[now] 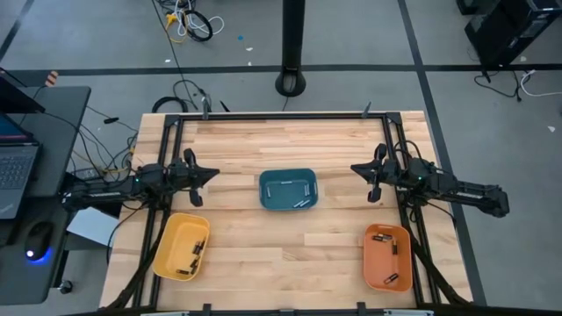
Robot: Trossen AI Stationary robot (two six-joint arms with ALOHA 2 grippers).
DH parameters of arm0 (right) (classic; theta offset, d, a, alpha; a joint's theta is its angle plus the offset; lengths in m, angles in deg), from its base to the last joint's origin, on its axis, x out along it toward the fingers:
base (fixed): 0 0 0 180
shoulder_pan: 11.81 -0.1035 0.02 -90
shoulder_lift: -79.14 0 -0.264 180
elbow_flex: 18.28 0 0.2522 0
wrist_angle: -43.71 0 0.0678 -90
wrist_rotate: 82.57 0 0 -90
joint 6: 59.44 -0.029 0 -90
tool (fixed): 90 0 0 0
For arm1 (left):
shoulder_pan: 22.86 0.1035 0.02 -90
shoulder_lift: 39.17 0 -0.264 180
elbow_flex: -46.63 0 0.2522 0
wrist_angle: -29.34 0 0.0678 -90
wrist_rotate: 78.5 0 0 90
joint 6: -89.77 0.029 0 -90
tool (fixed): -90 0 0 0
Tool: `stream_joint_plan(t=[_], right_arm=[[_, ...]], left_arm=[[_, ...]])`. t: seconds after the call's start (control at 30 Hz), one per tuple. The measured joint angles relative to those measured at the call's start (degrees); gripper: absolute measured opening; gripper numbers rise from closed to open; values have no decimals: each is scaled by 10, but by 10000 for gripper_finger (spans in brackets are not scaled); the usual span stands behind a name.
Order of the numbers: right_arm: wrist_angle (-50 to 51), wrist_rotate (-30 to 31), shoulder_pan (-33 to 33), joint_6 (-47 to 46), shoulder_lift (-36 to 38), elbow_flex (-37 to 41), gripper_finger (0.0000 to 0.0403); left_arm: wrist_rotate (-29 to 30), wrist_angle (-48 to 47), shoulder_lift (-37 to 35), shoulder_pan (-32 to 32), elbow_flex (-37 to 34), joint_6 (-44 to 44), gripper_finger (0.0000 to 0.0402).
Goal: Sort batteries
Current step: Return to Home Position
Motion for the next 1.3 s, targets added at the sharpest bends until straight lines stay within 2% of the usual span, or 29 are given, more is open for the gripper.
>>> stream_joint_plan(t=[0.17,0.53,1.3], right_arm=[[0,1,0,40,0,0,24],[0,1,0,10,0,0,27],[0,0,0,9,0,0,25]], left_arm=[[22,5,0,0,0,-9,14],[22,10,0,0,0,-29,15],[21,12,0,0,0,-29,15]])
